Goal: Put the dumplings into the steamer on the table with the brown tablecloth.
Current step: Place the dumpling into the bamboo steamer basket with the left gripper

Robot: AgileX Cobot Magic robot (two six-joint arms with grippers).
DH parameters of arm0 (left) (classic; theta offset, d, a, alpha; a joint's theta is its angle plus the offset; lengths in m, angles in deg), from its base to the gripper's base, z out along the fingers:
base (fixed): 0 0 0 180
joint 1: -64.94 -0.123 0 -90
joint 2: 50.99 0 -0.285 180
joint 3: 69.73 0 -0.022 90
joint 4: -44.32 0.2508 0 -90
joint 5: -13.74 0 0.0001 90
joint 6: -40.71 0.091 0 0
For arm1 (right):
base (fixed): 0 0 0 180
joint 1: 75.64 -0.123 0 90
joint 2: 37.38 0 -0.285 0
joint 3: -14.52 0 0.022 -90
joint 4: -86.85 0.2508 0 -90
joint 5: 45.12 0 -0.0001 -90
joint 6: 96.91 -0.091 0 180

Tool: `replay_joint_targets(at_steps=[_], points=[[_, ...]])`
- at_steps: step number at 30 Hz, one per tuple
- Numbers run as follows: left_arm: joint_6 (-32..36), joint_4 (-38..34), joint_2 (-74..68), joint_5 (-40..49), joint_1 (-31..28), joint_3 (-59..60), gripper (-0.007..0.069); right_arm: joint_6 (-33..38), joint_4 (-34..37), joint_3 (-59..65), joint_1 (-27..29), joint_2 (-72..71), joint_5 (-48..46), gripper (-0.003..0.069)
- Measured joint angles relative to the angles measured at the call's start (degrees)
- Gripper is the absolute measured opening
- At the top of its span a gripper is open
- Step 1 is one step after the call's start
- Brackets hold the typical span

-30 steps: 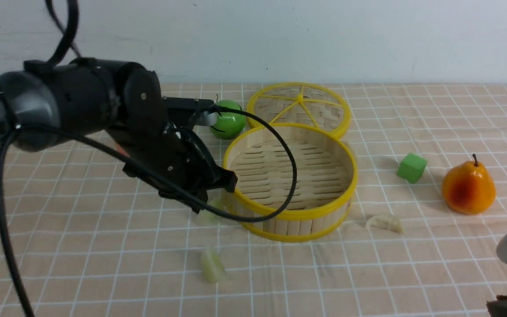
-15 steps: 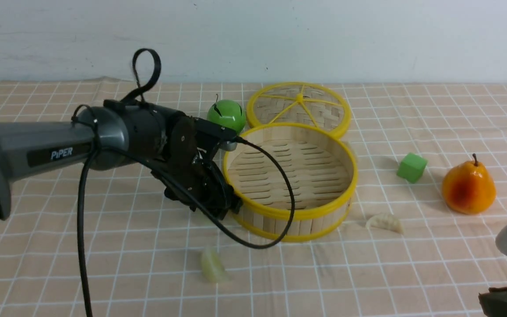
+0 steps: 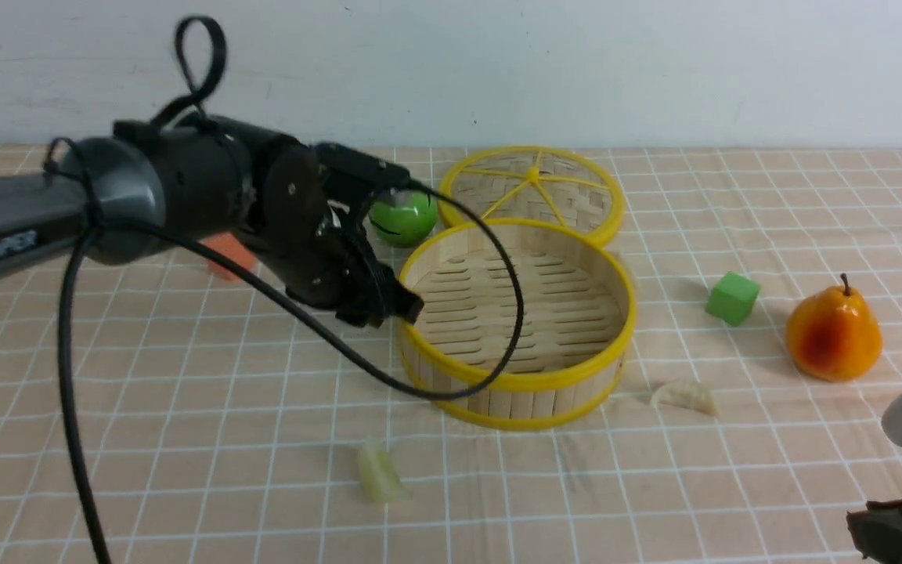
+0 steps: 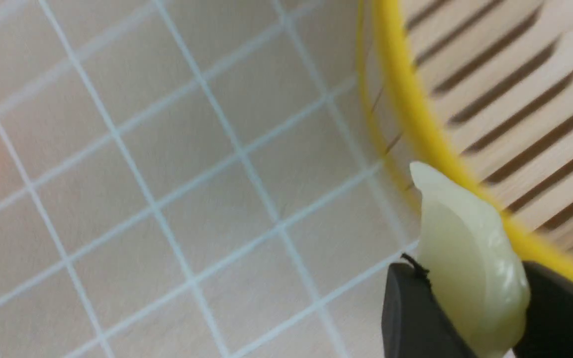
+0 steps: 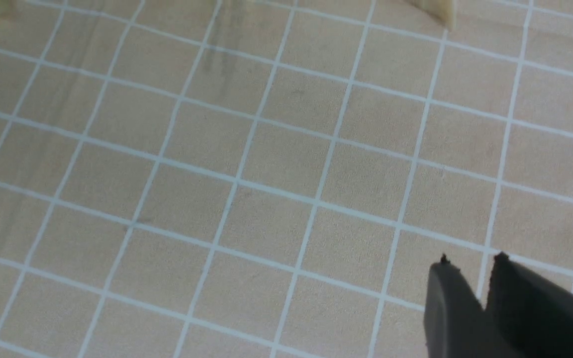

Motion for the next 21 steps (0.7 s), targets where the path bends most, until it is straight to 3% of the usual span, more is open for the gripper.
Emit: replay_joint_targets(at_steps=[4,8,16,21], points=[[-0.69,-9.62,2.3,-12.7,2.45,-0.08,0.024,0.0,0.0,0.0,0.0,0.0,0.85,0.0131],[0.43,-12.34,-2.23,-23.5,5.46,-0.27,0.024,0.0,0.0,0.0,0.0,0.0,0.85,0.0132],[-2.04,-13.14,-11.9,-26.28,5.11,0.0,0.0244,0.01,0.0,0.0,0.0,0.0,0.85,0.0138],[-4.63,-13.26,-11.49,-27.4,4.87,0.0,0.0356,0.01,0.0,0.0,0.0,0.0,0.85,0.0141]])
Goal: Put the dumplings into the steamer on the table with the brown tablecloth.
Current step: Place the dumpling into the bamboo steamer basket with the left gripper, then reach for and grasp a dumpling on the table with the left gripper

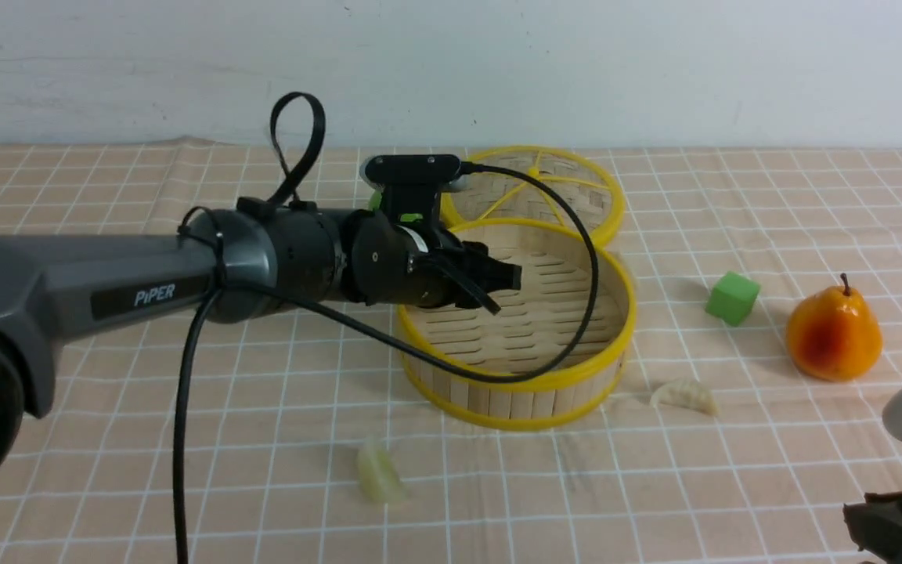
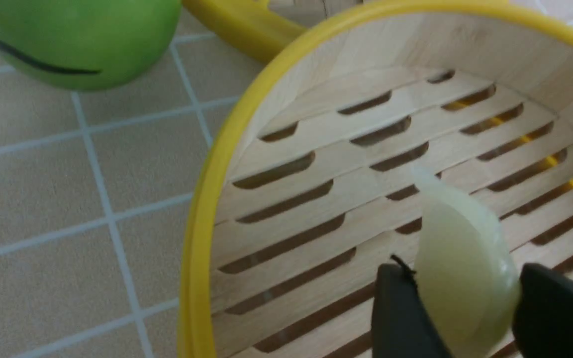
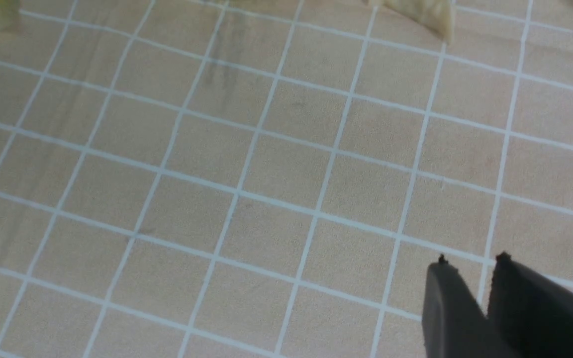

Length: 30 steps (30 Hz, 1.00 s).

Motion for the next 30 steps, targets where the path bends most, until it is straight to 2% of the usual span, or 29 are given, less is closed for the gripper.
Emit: replay_joint_targets(at_steps=[1,2,3,4,7,13,14,19,23,25,26,27,30], points=[[-0.59,0.0,0.34,0.98,0.0,0.0,0.0424,0.12,0.0,0.0,0.0,0.0,0.0,0.0143],[-0.93,0.0,0.91,2.12,0.0,0.0,0.0451,0.31,0.0,0.0,0.0,0.0,0.0,0.0144],[-0.98,0.0,1.04,2.48,0.0,0.0,0.0464,0.31,0.0,0.0,0.0,0.0,0.0,0.0144],[-1.21,0.0,2.34,5.37,0.0,0.0,0.0501,0.63,0.0,0.0,0.0,0.0,0.0,0.0143],[-1.34,0.0,8.81,14.56,0.0,0.0,0.0532,0.74,0.05,0.0,0.0,0.0,0.0,0.0146],[-1.5,0.18,22.47,28.81,0.0,0.0,0.0498,0.74,0.11,0.0,0.0,0.0,-0.4,0.0147],[-2.09,0.33,26.22,35.49,0.0,-0.06,0.0477,0.74,0.11,0.29,0.0,0.0,-0.33,0.0147],[-5.36,3.58,29.16,48.46,0.0,3.87,0.0418,0.74,0.9,2.2,0.0,0.0,1.88,0.0148],[-10.19,7.46,28.06,43.22,0.0,14.12,0.0399,0.74,1.57,2.47,0.0,0.0,2.9,0.015],[-13.29,8.56,26.44,35.36,0.0,19.87,0.0395,0.74,1.69,2.47,0.0,0.0,3.23,0.0151],[-13.54,8.56,26.44,35.36,0.0,20.3,0.0395,0.74,1.69,2.47,0.0,0.0,3.23,0.0151],[-15.36,8.05,24.92,30.11,0.0,23.23,0.0395,0.74,1.69,2.47,0.0,0.0,3.28,0.0153],[-16.47,6.3,22.23,24.76,0.0,24.85,0.0395,0.74,1.75,2.47,0.0,0.0,3.41,0.0155]])
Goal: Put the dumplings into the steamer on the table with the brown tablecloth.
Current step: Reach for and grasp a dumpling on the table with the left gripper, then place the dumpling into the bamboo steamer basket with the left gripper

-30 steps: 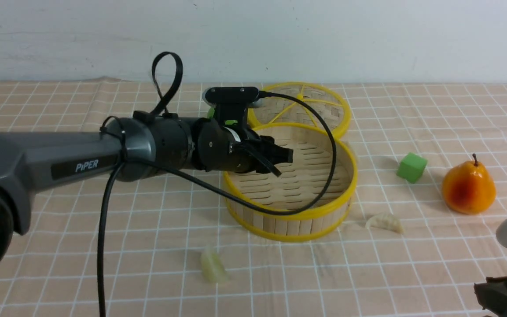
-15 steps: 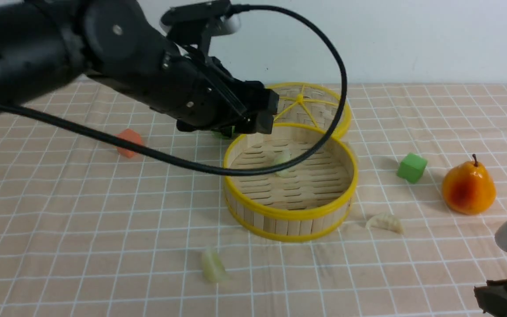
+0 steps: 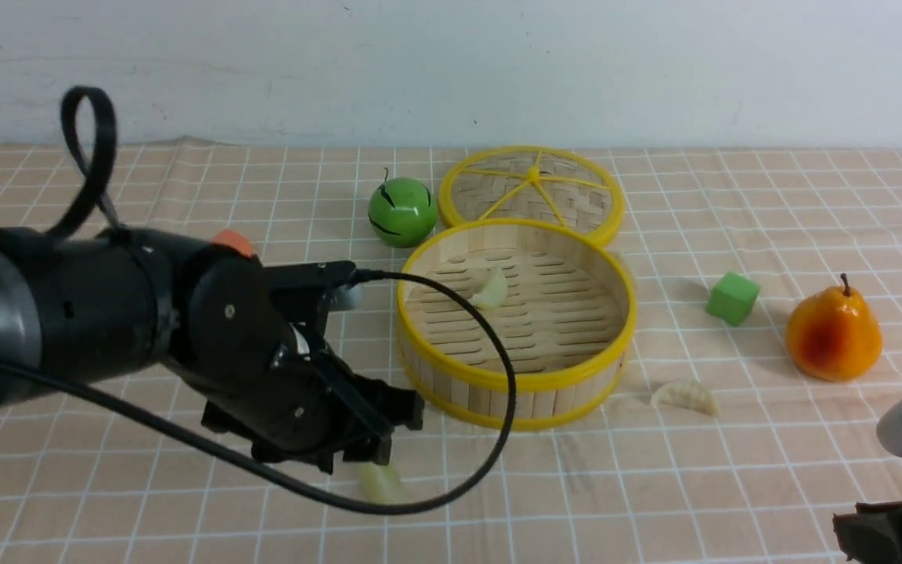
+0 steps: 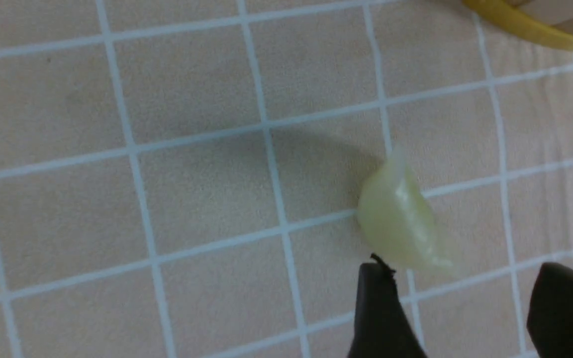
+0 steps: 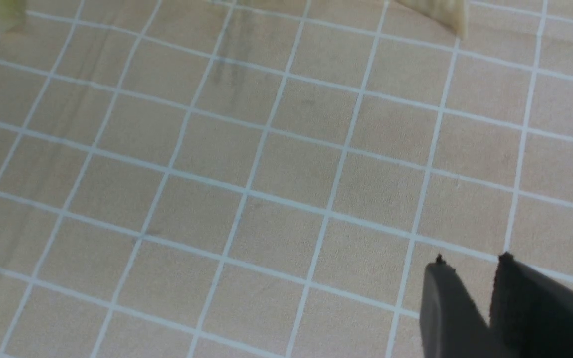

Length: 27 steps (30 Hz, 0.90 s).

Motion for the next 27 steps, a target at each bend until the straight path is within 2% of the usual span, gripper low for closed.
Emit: replay_joint_targets(at_steps=[4,8,10,12,14,17,23,27], points=[[-0.12,-0.79,-3.9,-5.19,0.0,0.13,0.0395,0.0,0.12,0.0,0.0,0.0,0.07,0.0155],[1.39,-0.98,-7.09,-6.16,0.0,0.2,0.0386,0.0,0.16,0.0,0.0,0.0,0.07,0.0158],[3.12,-1.4,-8.31,-6.07,0.0,0.25,0.0341,0.0,0.16,0.0,0.0,0.0,0.07,0.016],[4.7,-1.86,-8.31,-6.26,0.0,0.2,0.0252,0.0,0.16,0.0,0.0,0.0,0.07,0.0162],[5.57,-1.86,-8.31,-6.38,0.0,0.2,0.0231,0.0,0.16,0.0,0.0,0.0,0.07,0.0163],[7.01,-1.86,-7.71,-4.52,0.0,-0.51,0.0227,0.0,0.16,0.0,0.0,0.0,0.07,0.0166],[11.13,-4.23,-0.97,7.0,0.17,-7.07,0.0216,0.0,0.16,0.0,0.0,0.0,0.07,0.017],[17.94,-8.73,2.16,4.98,0.85,-15.62,0.0216,0.0,0.16,0.0,0.0,0.0,0.5,0.0176]])
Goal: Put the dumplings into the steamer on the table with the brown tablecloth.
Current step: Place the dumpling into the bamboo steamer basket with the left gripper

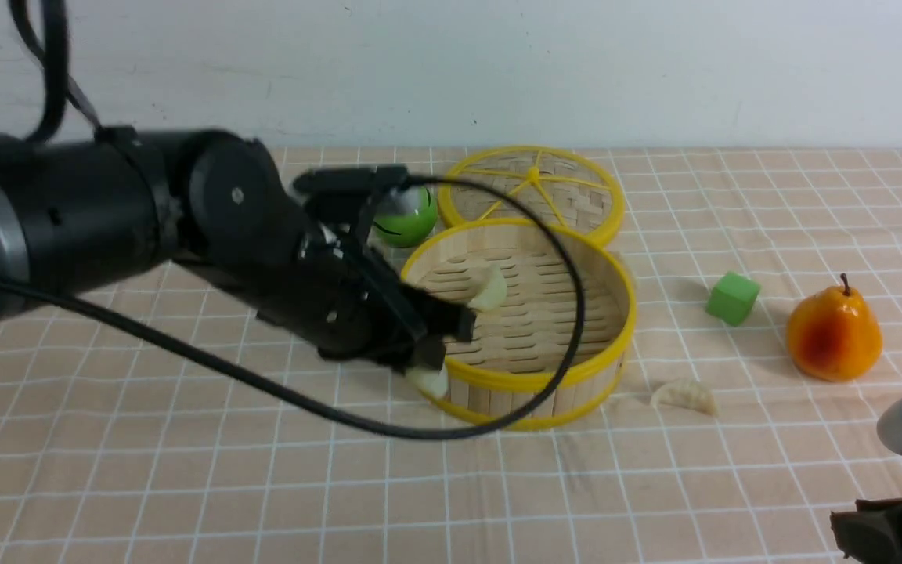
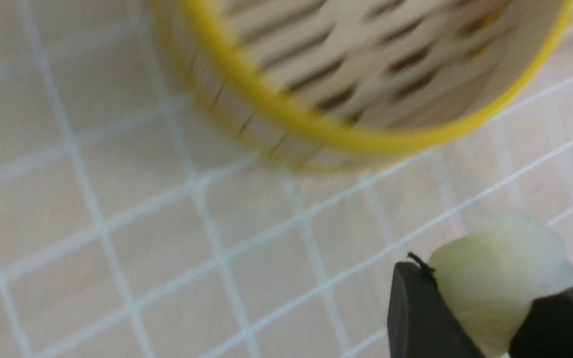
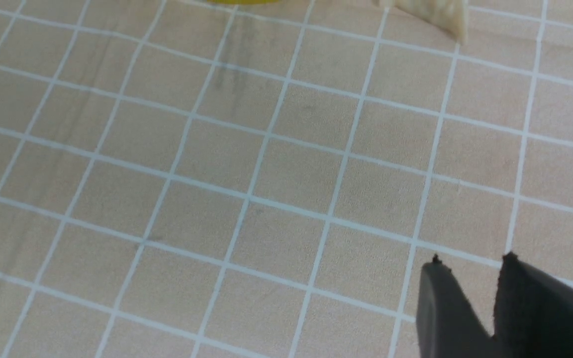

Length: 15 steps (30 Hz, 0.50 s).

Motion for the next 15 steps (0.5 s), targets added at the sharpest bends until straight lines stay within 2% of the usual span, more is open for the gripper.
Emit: replay_joint_targets(at_steps=[6,9,15], points=[[7.16,-5.72,-6.08,-10.03,0.21,-5.34,0.0216,0.0,0.0,0.0,0.0,0.0,0.06,0.0181],[9.62,-5.85,-12.29,-11.88,0.21,-6.8,0.0216,0.0,0.0,0.0,0.0,0.0,0.12,0.0184],[10.47,-3.74,-20.09,-11.52,0.21,-8.23,0.0216,0.0,0.0,0.0,0.0,0.0,0.17,0.0186]])
